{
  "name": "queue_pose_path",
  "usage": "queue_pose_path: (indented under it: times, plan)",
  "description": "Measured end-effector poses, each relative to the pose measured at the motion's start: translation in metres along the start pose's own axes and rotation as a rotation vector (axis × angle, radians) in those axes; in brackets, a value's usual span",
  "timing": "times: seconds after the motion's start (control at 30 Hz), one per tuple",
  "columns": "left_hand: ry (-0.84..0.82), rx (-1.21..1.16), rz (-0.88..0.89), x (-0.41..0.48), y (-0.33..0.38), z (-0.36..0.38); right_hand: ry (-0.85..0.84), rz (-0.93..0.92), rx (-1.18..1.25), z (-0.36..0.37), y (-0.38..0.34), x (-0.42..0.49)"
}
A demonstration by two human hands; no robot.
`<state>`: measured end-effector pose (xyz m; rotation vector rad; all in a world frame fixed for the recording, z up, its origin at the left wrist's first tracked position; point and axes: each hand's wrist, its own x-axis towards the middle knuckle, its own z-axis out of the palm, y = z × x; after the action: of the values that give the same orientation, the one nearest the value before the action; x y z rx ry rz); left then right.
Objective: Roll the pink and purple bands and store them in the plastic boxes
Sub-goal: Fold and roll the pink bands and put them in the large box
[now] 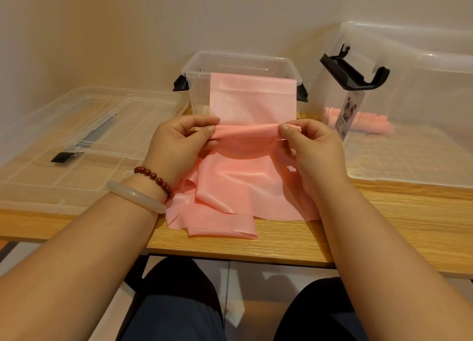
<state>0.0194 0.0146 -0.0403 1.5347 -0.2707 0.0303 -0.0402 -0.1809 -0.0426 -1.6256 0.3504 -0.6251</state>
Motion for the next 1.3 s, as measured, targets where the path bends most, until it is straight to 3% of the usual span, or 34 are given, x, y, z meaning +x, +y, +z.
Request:
queue_pose_path:
  times: [0.37, 0.7, 1.3]
  plan:
    - [-0.089, 0.035, 0.026, -0.0029, 0.004, -0.0036, 0.005, -0.029, 0.032, -0.0018, 0.0001, 0.0015]
    - [-0.016, -0.105, -0.031, -0.0025, 0.0048, 0.001, -0.062, 0.033, 0.091, -0.0008, -0.0008, -0.001]
    - [-0.043, 0.074, 0.009, -0.0015, 0.0015, -0.0014, 0.008, -0.033, -0.002, 0.0027, 0.0003, 0.0027]
